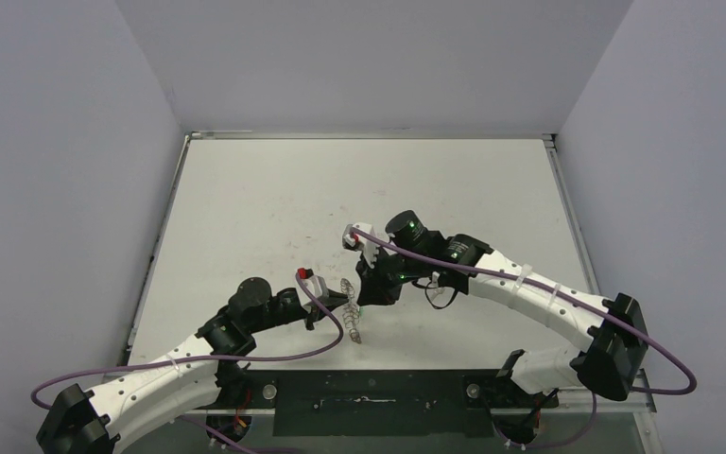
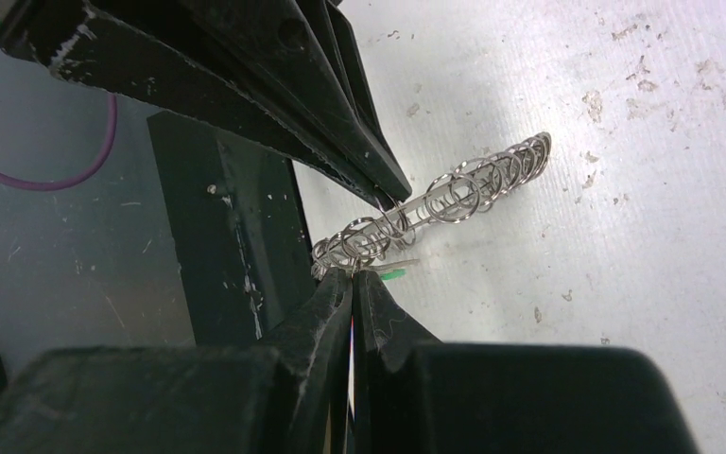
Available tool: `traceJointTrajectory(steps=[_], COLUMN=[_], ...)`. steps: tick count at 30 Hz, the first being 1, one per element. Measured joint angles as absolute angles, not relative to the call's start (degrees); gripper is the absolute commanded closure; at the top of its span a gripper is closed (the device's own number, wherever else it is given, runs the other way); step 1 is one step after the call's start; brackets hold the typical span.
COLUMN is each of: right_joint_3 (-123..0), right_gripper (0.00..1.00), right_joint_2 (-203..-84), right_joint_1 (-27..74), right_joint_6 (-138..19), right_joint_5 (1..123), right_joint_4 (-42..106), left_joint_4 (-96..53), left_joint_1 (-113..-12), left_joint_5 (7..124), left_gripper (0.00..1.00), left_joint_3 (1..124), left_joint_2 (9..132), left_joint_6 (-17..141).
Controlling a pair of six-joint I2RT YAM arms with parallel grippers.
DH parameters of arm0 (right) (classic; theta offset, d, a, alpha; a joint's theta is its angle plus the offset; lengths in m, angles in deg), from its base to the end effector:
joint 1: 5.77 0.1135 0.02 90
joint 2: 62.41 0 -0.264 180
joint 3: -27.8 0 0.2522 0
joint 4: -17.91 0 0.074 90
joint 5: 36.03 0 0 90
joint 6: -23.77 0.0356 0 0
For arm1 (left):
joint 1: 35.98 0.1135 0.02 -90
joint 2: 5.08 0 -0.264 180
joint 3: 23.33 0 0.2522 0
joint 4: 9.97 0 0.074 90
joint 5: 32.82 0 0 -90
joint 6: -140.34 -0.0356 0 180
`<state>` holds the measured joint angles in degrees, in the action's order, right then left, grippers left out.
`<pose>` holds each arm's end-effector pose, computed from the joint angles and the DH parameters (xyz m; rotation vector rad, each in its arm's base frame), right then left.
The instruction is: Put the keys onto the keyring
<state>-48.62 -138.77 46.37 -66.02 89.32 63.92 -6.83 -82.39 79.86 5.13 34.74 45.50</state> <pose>0.1566 0.2350 0.2963 -1.3697 2.0844 1.1488 0.1074 -0.1328 0.2176 1.0347 1.4518 -0.8691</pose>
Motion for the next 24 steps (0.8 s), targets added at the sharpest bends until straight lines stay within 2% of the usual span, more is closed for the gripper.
traceJointTrajectory(steps=[24], right_joint_3=[-52.3], right_gripper=[1.0], right_joint_2=[-142.8], right_joint_1=[48.7], right_joint_6=[-63.6], right_joint_5=[84.5], right_joint_4=[63.4], left_joint_4=[-6.9], left_joint_1=[-82.4], left_joint_5=[79.7], left_gripper=[1.0], left_joint_3=[5.1], left_joint_2=[34.4], left_joint_6=[45.5])
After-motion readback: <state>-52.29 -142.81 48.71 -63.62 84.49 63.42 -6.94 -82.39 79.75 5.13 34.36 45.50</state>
